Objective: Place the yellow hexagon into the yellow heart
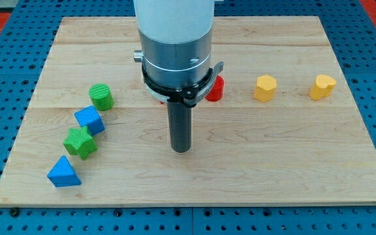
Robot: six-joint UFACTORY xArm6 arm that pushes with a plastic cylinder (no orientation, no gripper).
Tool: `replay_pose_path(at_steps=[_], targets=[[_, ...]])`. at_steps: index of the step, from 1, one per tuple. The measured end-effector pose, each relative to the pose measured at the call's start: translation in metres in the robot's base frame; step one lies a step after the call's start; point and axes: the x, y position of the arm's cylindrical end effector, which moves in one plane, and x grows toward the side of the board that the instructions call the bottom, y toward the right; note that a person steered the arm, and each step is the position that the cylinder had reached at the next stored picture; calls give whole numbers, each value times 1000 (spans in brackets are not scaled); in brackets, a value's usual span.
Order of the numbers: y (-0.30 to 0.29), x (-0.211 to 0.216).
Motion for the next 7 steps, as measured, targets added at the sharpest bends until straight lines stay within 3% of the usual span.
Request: replay_pose_path(at_steps=[4,7], targets=[[-22,-8],[129,-90]])
